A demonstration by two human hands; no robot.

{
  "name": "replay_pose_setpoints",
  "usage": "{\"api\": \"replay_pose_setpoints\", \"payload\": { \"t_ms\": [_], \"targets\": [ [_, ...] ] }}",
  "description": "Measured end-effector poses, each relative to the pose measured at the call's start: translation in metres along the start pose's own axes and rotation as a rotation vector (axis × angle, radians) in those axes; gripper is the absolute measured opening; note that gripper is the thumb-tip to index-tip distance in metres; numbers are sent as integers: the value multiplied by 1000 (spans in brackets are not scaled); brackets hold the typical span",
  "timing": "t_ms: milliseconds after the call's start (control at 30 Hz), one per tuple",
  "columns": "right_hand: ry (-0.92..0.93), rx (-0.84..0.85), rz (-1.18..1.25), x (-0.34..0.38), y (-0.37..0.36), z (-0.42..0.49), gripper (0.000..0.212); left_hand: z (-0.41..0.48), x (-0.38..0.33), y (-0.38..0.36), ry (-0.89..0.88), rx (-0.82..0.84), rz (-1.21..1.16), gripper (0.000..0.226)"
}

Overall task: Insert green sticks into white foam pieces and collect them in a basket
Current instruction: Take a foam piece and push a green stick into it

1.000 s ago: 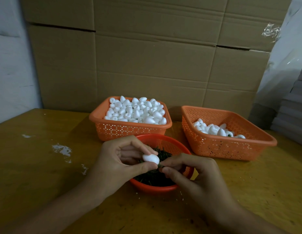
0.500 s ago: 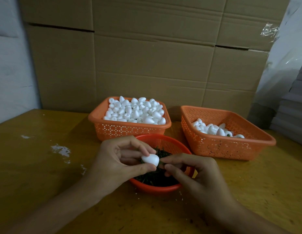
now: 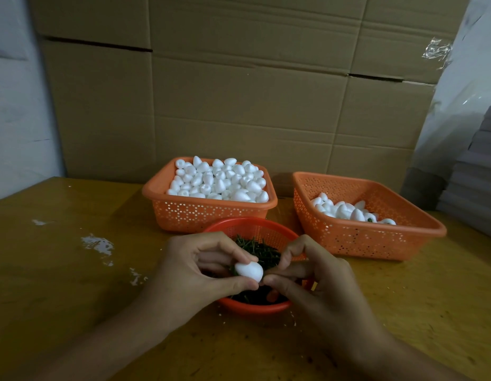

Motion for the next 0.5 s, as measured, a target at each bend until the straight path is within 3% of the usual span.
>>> {"api": "replay_pose_setpoints", "payload": {
  "t_ms": [500],
  "targets": [
    [32, 54, -77, 2, 2, 1, 29, -1, 2, 0, -9, 19, 5, 27]
  ]
}}
Point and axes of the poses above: each hand's wrist, its own z-axis towards the middle knuckle, its own y-axis out of the back of the hand, x = y × z, the point moved 2 cm from there along z, towards the middle knuckle, and after that the axes turned 5 degrees about y, right-handed, at the moved point
